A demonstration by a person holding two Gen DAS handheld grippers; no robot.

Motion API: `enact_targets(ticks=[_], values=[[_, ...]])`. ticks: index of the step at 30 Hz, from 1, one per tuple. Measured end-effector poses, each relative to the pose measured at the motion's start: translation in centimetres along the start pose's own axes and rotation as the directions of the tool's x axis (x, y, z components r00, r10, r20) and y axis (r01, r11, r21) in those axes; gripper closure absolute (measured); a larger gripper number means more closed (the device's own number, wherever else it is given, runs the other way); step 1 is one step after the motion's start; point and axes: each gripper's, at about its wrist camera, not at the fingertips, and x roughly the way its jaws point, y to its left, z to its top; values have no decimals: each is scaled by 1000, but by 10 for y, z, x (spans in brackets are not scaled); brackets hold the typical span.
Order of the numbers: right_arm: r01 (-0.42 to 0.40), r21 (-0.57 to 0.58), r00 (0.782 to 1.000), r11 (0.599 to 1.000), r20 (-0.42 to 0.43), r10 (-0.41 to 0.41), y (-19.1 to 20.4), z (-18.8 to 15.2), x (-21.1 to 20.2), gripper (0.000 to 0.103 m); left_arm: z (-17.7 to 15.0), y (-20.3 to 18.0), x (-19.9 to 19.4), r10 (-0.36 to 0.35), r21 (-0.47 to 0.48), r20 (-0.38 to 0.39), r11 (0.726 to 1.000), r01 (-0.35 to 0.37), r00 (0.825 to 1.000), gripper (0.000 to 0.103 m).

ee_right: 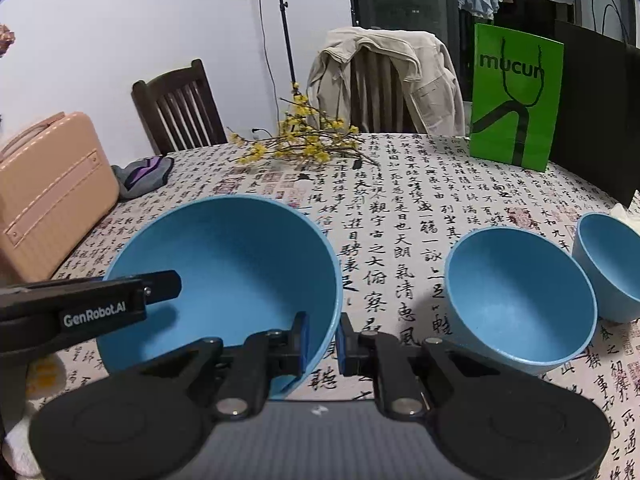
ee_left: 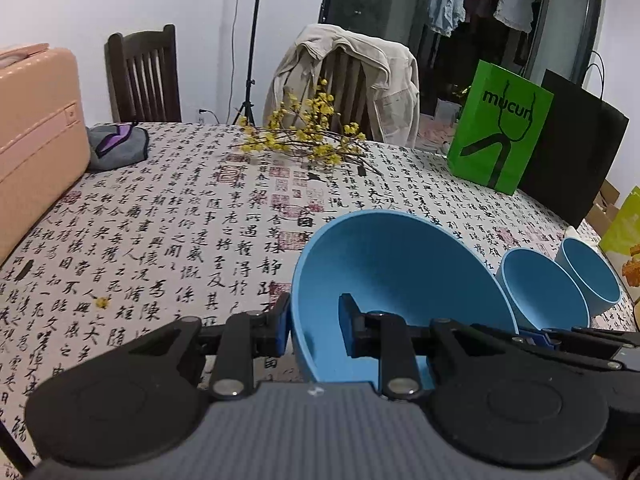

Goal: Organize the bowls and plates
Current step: 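Carry the blue bowl with both grippers beside the cream plate stack and lower it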

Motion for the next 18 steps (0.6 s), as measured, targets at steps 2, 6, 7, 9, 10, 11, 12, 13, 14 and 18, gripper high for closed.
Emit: enact_targets(ticks=[2, 6, 7, 9, 10, 11, 12, 13, 14, 18], values=[[-13, -5, 1000, 1000, 2, 13, 3, -1, -2, 89, -2, 4, -5, 5, -9, 2, 1000, -5, 1000, 78], [-30, -17, 1000, 999, 7, 30, 9, -4, -4, 89, -10, 11, -14, 24, -20, 7, 1000, -24, 1000, 78], [-35, -19, 999, 999, 7, 35, 11, -4, -5, 89, -11, 13, -16, 27, -22, 9, 999, -27, 1000, 78], [-46, -23, 999, 999, 8, 47, 14, -6, -6, 89, -14, 17, -22, 33, -27, 14, 999, -33, 999, 78], [-52, -27, 999, 998, 8, 53, 16, -7, -7, 89, -15, 19, -24, 36, -30, 17, 999, -36, 999, 78], [-57, -30, 998, 998, 9, 58, 18, -8, -8, 89, -16, 21, -26, 40, -33, 19, 999, -39, 999, 78], [-64, -34, 998, 997, 9, 64, 20, -9, -9, 89, -18, 23, -29, 44, -37, 22, 998, -43, 999, 78], [-70, -38, 998, 997, 10, 70, 23, -10, -10, 89, -20, 25, -31, 47, -40, 24, 998, -46, 999, 78], [-74, -42, 997, 996, 11, 75, 26, -12, -11, 89, -21, 27, -33, 50, -45, 26, 998, -49, 998, 78], [-90, -60, 996, 994, 20, 91, 35, -15, -14, 89, -28, 37, -41, 62, -80, 31, 995, -59, 998, 78]])
